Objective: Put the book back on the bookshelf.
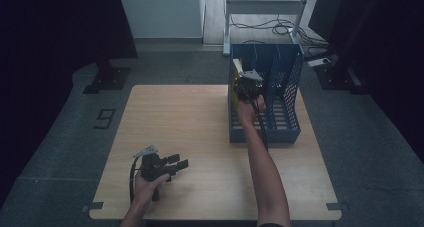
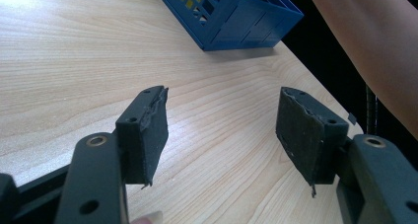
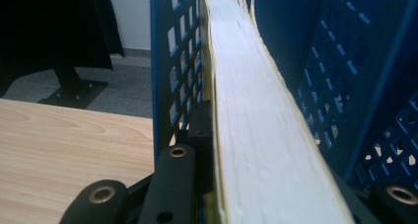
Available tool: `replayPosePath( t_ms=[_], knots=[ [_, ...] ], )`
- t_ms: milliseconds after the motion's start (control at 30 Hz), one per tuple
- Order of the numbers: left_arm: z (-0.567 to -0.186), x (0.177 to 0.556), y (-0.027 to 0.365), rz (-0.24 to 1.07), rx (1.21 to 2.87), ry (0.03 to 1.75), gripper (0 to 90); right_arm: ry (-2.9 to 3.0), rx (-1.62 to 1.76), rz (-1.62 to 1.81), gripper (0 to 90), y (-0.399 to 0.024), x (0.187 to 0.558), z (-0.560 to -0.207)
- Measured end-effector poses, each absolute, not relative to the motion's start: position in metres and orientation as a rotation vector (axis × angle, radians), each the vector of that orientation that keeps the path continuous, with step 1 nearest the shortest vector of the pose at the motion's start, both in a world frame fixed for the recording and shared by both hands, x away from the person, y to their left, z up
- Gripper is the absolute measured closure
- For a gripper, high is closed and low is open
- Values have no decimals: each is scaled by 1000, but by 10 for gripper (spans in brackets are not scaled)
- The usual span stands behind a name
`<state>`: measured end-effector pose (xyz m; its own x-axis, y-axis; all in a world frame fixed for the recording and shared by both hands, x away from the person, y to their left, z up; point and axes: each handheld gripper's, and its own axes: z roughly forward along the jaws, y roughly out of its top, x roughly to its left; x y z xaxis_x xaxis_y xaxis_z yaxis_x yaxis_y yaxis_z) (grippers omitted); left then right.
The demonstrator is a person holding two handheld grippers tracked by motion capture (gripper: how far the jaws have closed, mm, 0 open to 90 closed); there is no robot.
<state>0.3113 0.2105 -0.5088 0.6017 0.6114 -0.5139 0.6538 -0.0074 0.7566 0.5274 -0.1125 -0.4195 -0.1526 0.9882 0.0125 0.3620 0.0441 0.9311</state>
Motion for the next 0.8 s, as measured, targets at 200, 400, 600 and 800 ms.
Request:
replayPosePath(
  t_ms=[200, 400, 600, 800],
  knots=[
    [-508, 311, 210, -43, 1682, 1054, 366, 1598, 1390, 1117, 743, -113, 529, -418],
    [-508, 311, 210, -44, 1683, 1055, 366, 1587, 1377, 1121, 743, -110, 533, -415],
    [-510, 312, 211, -51, 1681, 1057, 368, 1576, 1384, 1114, 743, -106, 535, -422],
    [-510, 312, 210, -51, 1683, 1053, 368, 1598, 1371, 1143, 724, -108, 532, -423]
  ],
)
